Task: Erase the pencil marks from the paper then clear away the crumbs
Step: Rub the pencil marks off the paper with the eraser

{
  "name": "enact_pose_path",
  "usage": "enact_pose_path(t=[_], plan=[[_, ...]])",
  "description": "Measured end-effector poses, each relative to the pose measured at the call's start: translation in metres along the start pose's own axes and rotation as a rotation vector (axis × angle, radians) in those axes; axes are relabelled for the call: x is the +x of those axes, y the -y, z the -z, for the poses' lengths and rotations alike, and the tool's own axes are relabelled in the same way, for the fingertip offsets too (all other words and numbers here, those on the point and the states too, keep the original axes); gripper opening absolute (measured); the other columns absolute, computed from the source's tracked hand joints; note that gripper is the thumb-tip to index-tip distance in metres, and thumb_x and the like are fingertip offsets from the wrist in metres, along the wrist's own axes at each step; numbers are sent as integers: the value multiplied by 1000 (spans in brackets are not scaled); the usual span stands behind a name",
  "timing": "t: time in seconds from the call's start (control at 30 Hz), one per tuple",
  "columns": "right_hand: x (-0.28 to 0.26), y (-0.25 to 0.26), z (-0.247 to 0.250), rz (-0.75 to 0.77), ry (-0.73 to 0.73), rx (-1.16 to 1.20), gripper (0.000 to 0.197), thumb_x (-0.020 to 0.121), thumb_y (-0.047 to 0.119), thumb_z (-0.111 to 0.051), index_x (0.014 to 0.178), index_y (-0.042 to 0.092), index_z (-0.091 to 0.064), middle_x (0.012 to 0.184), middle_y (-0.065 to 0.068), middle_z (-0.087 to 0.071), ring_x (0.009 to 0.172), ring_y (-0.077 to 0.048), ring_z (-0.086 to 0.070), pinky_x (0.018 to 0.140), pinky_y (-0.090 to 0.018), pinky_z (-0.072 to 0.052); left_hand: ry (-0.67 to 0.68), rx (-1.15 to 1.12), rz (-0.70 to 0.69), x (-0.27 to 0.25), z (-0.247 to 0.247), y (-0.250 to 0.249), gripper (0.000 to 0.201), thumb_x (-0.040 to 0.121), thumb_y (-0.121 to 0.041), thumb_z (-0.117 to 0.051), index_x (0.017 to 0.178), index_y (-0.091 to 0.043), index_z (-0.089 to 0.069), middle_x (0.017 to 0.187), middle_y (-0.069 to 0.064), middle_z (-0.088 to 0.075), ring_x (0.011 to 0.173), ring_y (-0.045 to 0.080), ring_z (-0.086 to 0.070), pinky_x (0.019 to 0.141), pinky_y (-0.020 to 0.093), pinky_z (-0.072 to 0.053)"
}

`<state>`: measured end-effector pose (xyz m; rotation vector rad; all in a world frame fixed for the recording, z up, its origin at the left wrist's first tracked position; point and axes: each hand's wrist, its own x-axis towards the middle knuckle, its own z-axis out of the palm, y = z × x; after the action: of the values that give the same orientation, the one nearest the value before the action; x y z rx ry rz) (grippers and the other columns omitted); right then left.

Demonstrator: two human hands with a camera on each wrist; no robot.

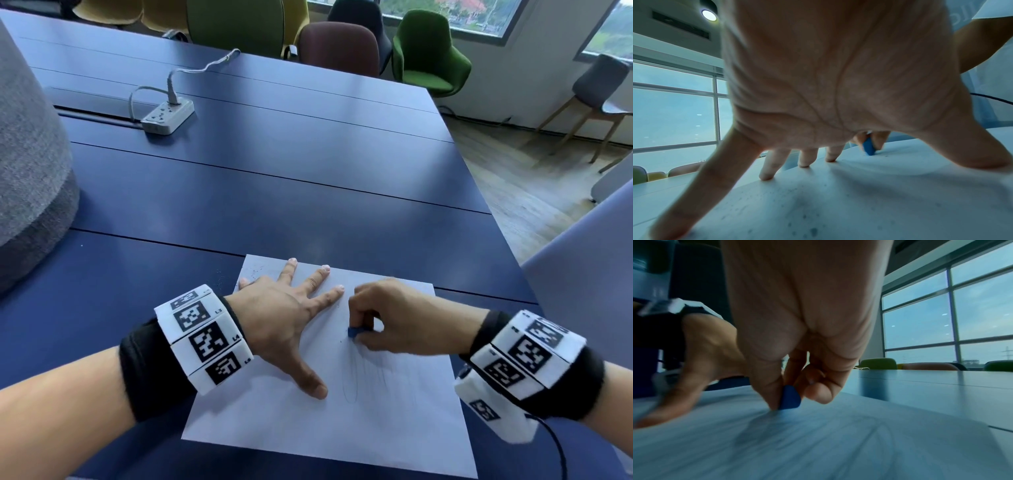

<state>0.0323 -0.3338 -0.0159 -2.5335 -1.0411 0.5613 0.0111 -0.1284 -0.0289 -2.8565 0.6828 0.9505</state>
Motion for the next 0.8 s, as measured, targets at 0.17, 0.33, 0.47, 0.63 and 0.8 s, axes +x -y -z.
enact_pose_path(t=[0.17,0.33,0.47,0.63,0.8], plan=[[11,-7,8,-46,-78,-4,6,79,16,-67,78,10,-65,76,5,-62,65,-10,-53,63,-22,-46,-12,1,-1,2,-1,2,137,49,-91,-63,147,-48,22,155,-18,34,147,29,25,110,67,-26],[0,7,-7,60,2,7,8,77,13,-66,71,14,-60,75,5,-61,64,-7,-49,61,-17,-40,-11,3,-2,2,-1,1,138,48,-92,-63,146,-49,24,155,-18,34,147,30,24,109,67,-27],[9,2,1,-7,-55,-27,6,79,15,-65,75,11,-63,77,2,-64,67,-12,-54,64,-28,-48,-23,7,-13,3,-1,2,138,47,-92,-62,146,-49,25,156,-16,33,147,31,24,107,66,-31],[-3,14,-9,93,33,17,6,76,11,-66,72,12,-62,77,1,-63,67,-12,-53,65,-26,-46,-17,3,-10,2,-1,1,138,48,-92,-63,147,-49,24,156,-17,33,147,30,24,108,65,-30],[7,8,-4,10,-71,-36,9,80,17,-62,74,11,-59,81,0,-63,72,-15,-55,70,-35,-49,-17,12,-15,2,-2,1,138,47,-93,-62,147,-49,23,156,-16,34,147,31,23,107,64,-33]])
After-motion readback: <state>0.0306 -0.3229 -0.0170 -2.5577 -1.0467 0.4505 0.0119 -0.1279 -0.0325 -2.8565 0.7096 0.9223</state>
